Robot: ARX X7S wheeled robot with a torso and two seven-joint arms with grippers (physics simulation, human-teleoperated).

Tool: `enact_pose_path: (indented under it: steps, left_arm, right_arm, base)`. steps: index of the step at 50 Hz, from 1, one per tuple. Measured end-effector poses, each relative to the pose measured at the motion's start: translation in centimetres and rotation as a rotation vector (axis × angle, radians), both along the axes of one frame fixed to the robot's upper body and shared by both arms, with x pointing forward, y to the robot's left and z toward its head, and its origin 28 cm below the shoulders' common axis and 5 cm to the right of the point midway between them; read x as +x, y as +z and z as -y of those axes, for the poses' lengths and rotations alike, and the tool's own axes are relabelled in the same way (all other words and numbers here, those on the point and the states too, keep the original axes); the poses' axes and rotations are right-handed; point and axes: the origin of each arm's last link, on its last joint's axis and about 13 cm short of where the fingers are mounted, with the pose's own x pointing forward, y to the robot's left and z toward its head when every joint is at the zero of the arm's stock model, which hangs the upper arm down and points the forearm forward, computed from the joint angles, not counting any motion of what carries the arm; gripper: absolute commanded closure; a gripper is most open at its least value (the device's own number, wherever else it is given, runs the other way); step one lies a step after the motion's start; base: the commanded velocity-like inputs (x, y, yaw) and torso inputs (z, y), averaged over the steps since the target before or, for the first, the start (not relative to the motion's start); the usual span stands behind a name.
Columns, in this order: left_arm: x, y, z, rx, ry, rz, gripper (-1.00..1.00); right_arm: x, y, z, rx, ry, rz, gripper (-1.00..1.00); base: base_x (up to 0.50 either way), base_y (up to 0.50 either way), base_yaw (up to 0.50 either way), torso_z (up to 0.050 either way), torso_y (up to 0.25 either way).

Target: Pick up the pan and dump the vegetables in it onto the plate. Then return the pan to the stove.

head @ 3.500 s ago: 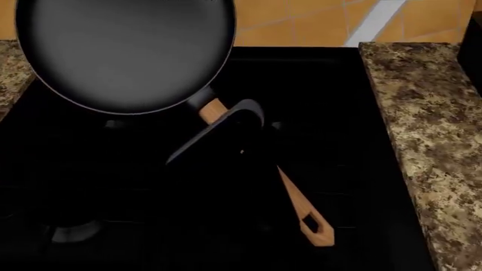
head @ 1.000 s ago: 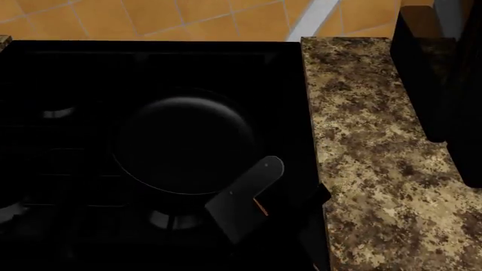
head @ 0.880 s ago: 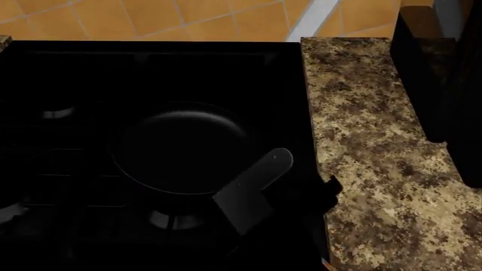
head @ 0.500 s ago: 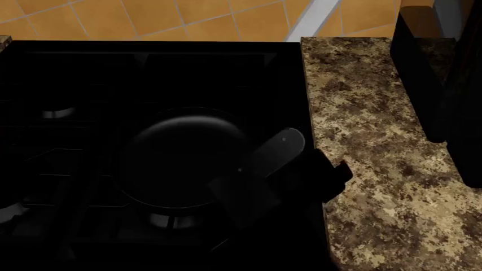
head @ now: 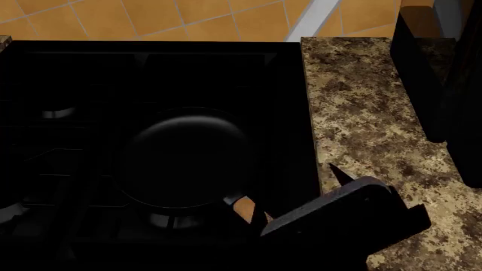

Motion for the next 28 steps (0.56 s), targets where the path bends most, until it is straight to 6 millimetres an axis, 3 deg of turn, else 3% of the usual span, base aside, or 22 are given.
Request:
enact_pose_path:
  steps: [13, 28]
  left_arm:
    - [0.2, -0.2, 0.3, -0.006, -0.002, -0.026, -1.0]
    - [0.5, -0.5, 0.3, -0.012, -0.006, -0.045, -1.0]
  right_arm:
    - [-3.2, -1.3, 2.4, 0.111, -0.093, 0.045, -1.0]
    - [-3.1, -1.8, 5.2, 0.215, -0.262, 0.047, -1.0]
  base:
    - [0.0, 0.0, 0.0, 0.0, 0.0]
    - [0.0, 0.0, 0.0, 0.0, 0.0]
